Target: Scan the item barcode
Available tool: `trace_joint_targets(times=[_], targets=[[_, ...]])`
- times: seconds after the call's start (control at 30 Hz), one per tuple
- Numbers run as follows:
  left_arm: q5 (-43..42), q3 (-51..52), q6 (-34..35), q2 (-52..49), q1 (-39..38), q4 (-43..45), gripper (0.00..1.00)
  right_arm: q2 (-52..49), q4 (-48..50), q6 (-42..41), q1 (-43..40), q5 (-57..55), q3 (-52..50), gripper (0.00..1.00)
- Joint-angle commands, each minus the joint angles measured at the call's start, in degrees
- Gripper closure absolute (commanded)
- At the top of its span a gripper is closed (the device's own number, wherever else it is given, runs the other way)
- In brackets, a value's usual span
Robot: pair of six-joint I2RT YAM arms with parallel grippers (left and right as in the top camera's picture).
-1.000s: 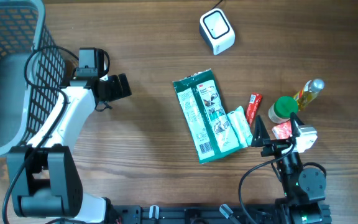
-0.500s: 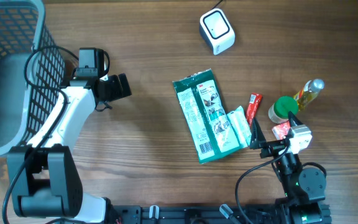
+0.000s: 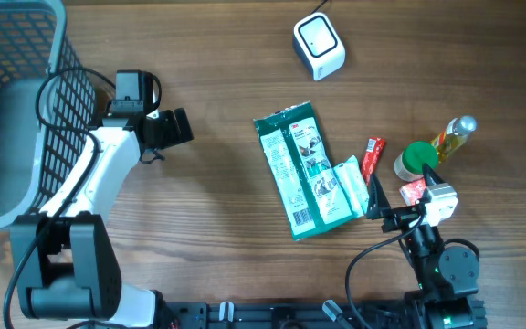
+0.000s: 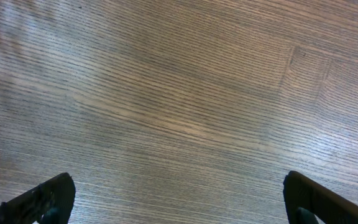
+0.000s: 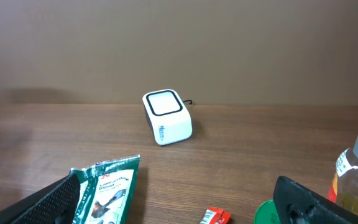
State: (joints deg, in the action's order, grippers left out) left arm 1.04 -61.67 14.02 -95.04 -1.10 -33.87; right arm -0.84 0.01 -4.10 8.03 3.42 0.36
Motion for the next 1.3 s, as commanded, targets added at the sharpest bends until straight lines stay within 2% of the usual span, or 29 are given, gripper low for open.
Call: trace_joint_targets(times=[0.0,0.7,1.27], targets=[[0.55,-0.22,-0.13,-0.63,0.59,0.02,0.00,0.57,0.11,1.07,-0.28,0.92,-0.07,0.00],[0.55,-0.22,-0.13,1.57,0.59,0.00,0.00,0.57,0.11,1.07,-0.28,0.92,-0.07,0.00],[0.55,-0.22,-0.13,29.92,0.59,0.00,0.00,0.57,0.11,1.05,-0.28,0.92,-0.07,0.00]])
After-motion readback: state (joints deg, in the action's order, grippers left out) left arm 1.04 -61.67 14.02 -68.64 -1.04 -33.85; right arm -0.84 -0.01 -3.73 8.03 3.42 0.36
